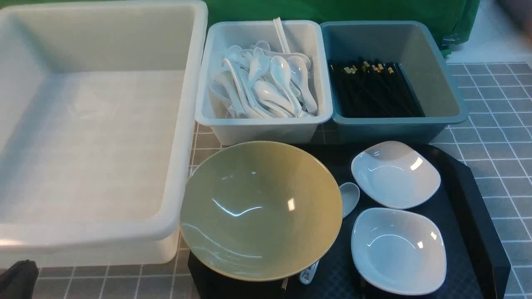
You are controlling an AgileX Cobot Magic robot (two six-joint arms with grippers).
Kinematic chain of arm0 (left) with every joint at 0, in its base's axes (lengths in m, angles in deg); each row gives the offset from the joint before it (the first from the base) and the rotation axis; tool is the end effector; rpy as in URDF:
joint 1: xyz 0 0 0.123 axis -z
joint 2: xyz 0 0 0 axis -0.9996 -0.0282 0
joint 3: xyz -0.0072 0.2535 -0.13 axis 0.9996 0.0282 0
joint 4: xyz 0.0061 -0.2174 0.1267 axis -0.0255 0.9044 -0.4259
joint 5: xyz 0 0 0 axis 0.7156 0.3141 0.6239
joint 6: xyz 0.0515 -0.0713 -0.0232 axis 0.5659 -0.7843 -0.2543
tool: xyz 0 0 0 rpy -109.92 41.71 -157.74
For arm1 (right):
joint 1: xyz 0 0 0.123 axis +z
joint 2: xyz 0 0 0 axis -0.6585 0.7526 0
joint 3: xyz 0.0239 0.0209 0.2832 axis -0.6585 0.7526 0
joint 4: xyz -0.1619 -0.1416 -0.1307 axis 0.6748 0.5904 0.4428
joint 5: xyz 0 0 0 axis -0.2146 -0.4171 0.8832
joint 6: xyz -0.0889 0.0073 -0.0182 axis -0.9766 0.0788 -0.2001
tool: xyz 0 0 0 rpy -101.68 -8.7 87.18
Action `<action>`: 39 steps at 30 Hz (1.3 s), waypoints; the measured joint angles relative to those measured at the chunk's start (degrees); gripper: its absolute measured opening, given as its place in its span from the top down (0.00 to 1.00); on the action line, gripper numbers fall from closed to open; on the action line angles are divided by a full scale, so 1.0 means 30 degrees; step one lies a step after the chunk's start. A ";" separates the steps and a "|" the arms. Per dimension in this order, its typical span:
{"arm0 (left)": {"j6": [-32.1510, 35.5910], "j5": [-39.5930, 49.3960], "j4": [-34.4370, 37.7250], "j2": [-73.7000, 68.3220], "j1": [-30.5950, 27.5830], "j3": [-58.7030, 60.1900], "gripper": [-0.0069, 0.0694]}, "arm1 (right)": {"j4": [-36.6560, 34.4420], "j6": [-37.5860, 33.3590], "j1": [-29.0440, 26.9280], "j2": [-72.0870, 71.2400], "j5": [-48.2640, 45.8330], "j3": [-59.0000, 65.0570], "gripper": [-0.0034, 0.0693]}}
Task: On grey table put chopsticks spoon bowls plates into blue grey white boxes.
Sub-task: 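Grasp the large bowl on the tray by its rim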
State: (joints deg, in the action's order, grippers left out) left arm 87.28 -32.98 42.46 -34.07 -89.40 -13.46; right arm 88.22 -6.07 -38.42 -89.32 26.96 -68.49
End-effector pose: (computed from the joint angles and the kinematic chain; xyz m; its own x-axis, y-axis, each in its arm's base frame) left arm 0.0533 0.0014 0.1767 -0.2498 0.0244 -0.9680 -0.0169 0.9994 0.0296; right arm 0.0540 -0.0014 0.1754 -0.2459 0.0399 -0.9685 0.0082 0.9992 0.0391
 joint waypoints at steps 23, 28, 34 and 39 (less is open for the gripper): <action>-0.0061 -0.0006 -0.0197 0.0000 0.0000 0.0000 0.92 | 0.0000 0.0000 0.0000 0.0000 0.0000 0.0000 0.82; -0.0061 -0.0043 -0.0218 0.0000 0.0000 0.0000 0.92 | 0.0000 0.0000 0.0000 0.0000 0.0056 0.0000 0.82; -0.0061 -0.0436 -0.0196 0.0000 0.0000 0.0037 0.92 | 0.0000 0.0008 0.0000 0.0000 0.0375 0.0000 0.82; -0.0061 -0.3720 0.0167 0.0000 0.0000 0.0073 0.92 | 0.0000 0.0008 0.0000 0.0000 0.3745 0.0000 0.82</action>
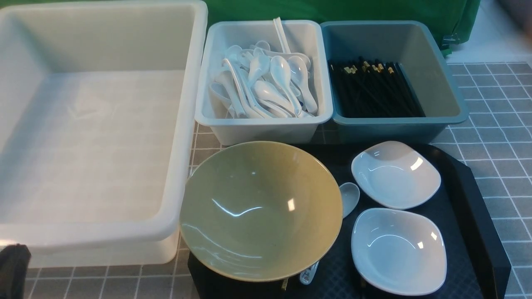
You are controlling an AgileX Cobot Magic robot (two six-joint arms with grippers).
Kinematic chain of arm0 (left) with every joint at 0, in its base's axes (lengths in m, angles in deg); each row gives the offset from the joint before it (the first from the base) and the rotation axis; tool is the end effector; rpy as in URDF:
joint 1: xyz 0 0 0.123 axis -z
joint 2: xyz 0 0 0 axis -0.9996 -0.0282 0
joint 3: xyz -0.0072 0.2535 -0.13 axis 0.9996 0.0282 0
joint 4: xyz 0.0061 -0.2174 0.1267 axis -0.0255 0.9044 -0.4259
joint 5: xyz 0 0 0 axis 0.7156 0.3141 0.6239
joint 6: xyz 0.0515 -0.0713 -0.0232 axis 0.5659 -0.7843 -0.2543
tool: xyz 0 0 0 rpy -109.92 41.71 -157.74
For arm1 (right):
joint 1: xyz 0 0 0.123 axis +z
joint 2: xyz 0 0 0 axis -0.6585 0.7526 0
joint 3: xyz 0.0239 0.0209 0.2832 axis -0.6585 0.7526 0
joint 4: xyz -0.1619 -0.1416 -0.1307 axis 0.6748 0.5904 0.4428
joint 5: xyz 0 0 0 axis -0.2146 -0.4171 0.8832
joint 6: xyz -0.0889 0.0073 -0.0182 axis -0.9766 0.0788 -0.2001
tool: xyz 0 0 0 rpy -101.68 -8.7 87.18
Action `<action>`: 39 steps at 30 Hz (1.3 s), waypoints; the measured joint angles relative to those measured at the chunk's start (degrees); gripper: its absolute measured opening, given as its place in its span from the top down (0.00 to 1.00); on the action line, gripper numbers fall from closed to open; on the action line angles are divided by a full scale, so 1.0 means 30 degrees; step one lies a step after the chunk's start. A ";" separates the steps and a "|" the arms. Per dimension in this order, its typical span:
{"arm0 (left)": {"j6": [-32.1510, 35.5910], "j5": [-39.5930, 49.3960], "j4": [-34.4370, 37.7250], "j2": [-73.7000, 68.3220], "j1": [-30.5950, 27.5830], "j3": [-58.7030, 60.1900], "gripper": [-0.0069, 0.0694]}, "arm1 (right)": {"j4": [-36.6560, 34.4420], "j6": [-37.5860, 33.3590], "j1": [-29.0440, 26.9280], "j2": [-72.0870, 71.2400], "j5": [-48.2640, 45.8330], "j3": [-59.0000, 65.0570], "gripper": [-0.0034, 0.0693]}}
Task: On grey table put chopsticks spoon bowls plates into blue grey white boxes.
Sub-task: 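Grasp the large bowl on the tray by its rim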
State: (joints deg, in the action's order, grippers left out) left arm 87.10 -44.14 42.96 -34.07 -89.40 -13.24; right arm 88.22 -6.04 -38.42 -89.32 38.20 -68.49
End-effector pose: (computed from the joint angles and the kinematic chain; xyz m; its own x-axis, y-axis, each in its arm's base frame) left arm 0.0562 0.0010 0.1928 -0.0613 0.0169 -0.9980 -0.0183 0.9997 0.0180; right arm 0.0566 0.0012 0.1928 -0.0557 0.0435 -0.9975 -0.0278 0.9986 0.0451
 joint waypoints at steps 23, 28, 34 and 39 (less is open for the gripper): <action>-0.4799 0.0634 -0.1935 -0.8743 0.0304 -1.4616 0.92 | 0.0126 0.0765 0.0000 0.3246 0.3130 -0.8306 0.90; -0.1833 0.7855 0.1915 -1.5111 0.2829 -1.9102 0.92 | 0.0074 -0.0587 0.0000 0.6674 -0.2198 -0.9647 0.90; 0.3411 1.2585 0.7076 -2.0951 0.7677 -2.1760 0.92 | -0.0556 -0.1927 0.0012 0.9376 -0.7790 -0.9701 0.90; 0.3068 1.3044 0.6725 -2.5503 1.1655 -2.2988 0.92 | -0.1434 -0.3937 0.0012 0.9962 -0.8766 -0.9491 0.90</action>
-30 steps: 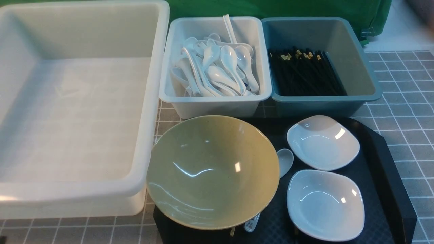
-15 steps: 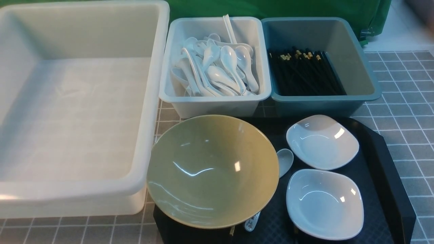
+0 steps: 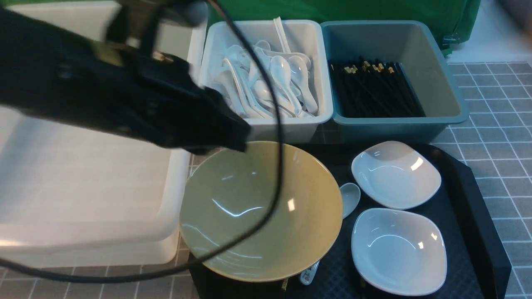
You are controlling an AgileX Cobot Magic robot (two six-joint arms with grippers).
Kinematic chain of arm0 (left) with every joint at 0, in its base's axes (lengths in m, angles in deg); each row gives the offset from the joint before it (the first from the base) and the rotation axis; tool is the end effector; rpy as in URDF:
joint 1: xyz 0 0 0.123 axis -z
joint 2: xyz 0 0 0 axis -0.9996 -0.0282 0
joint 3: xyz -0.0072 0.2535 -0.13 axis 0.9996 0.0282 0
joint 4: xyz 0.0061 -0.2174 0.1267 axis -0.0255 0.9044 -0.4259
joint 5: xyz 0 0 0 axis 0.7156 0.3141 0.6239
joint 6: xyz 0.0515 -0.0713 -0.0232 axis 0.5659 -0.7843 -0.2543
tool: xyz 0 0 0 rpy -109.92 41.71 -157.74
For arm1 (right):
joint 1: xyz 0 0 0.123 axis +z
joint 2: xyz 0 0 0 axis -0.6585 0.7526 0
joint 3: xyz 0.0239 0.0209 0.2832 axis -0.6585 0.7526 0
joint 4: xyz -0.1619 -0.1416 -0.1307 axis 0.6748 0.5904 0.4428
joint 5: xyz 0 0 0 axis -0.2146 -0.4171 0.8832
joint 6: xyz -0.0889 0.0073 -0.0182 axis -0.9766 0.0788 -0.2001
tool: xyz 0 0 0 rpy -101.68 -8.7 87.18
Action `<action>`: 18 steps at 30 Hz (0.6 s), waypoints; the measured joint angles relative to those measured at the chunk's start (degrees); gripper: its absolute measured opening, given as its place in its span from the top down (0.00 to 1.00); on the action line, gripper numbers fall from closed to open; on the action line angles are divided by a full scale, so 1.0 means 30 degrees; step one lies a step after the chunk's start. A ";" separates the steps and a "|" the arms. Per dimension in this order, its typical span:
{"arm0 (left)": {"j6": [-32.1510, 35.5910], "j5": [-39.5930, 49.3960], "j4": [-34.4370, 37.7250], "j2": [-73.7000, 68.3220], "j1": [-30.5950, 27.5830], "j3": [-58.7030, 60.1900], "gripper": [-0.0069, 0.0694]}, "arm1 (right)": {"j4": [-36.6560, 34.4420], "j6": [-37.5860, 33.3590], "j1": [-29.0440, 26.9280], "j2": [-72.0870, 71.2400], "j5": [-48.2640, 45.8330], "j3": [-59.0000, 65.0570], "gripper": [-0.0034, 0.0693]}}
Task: On grey table put chopsticks spoon bowls plates into blue grey white boxes.
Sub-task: 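Grasp the large bowl on the tray by its rim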
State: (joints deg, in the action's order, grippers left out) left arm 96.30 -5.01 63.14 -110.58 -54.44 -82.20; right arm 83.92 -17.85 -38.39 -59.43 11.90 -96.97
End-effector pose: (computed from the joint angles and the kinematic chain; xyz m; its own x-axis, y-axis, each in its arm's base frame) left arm 0.2176 -0.1735 0.3481 -0.6669 0.3671 -0.6484 0.6308 0.7414 -0.2290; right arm 0.0998 0.0015 0.2813 -0.5093 -0.0997 -0.8548 -0.0551 0.9950 -0.0832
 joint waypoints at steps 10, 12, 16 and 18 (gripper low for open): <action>-0.3455 0.0987 -0.5886 -0.9049 0.3895 -0.3402 0.92 | -0.1286 -0.0901 0.0300 0.0000 0.1810 0.1228 0.90; -0.2809 0.1208 -0.5125 -1.0505 0.4179 -0.4065 0.92 | -0.1286 -0.0987 0.0666 0.0000 0.1953 0.1267 0.90; -0.0316 0.1595 -0.1887 -1.1901 0.4567 -0.5357 0.92 | -0.1286 -0.1104 0.1102 0.0000 0.2016 0.1288 0.90; 0.0304 0.1740 -0.0690 -1.1984 0.4644 -0.5749 0.92 | -0.1286 -0.1147 0.1148 0.0000 0.2014 0.1295 0.90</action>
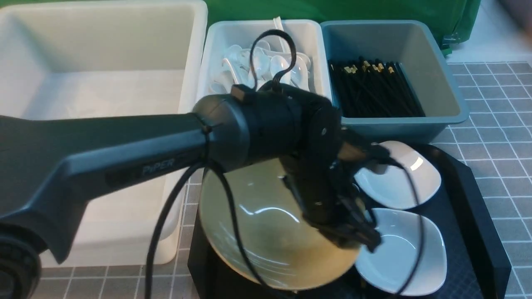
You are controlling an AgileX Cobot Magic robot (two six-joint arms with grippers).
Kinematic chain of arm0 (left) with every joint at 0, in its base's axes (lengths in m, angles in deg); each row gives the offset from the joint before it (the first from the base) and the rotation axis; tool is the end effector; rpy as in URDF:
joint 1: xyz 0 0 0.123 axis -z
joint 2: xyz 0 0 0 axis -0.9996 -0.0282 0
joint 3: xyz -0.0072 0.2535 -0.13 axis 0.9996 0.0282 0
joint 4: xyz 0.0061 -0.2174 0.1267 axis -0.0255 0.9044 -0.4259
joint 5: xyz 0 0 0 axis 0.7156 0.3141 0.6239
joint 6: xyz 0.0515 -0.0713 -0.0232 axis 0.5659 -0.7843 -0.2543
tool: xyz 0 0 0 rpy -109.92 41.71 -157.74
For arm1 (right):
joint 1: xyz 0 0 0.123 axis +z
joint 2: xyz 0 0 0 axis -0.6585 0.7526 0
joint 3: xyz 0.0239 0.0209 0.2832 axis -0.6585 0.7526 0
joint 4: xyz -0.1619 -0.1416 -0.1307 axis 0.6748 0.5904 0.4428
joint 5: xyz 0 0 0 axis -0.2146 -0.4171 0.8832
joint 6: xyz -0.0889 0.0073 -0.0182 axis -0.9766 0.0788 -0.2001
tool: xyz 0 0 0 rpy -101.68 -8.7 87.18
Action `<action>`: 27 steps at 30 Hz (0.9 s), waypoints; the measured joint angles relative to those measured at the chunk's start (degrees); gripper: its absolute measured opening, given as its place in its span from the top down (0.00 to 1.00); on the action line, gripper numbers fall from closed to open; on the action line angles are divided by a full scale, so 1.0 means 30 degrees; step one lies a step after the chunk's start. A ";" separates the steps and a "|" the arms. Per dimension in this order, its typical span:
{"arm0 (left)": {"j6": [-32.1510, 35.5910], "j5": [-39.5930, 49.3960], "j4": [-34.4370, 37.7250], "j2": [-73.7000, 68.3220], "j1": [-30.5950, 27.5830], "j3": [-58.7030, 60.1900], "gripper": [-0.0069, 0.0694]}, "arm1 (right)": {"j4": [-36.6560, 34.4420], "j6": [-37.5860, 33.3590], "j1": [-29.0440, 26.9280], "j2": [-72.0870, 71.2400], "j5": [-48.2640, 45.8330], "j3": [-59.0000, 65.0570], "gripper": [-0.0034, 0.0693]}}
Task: On grey table put chopsticks spoon bowls plates into blue grey white boxes.
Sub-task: 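Grasp the large bowl on the tray by its rim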
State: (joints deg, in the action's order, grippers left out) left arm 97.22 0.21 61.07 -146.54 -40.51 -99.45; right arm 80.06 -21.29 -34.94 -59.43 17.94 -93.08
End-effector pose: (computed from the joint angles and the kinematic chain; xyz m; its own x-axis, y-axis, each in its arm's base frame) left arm 0.2568 -0.3163 0.2138 -0.6461 0.7043 -0.2943 0.7631 0.6045 -0.2286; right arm 0.1026 0.0113 0.2671 -0.4681 -0.1304 -0.8740 -0.1461 0.9869 -0.0690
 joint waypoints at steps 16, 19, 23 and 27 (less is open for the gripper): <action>-0.1304 0.3755 -0.6940 0.0615 -0.3422 -0.3527 0.33 | -0.0101 -0.0094 0.0015 0.0000 0.0505 0.0015 0.90; -0.1880 0.3807 -0.7232 -0.0203 -0.3896 -0.3527 0.24 | -0.0121 -0.0033 0.0015 0.0000 0.0584 0.0015 0.90; -0.2214 0.3988 -0.6706 -0.1424 -0.4391 -0.3527 0.25 | -0.0139 -0.0002 0.0015 0.0000 0.0584 0.0015 0.90; -0.1012 0.4510 -0.5187 -0.1871 -0.4663 -0.3508 0.47 | -0.0139 0.0039 0.0015 0.0000 0.0599 0.0015 0.90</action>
State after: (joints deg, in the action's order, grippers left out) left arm 94.18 13.74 45.51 -152.15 -54.49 -109.98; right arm 79.65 -21.18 -34.90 -59.43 19.74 -93.04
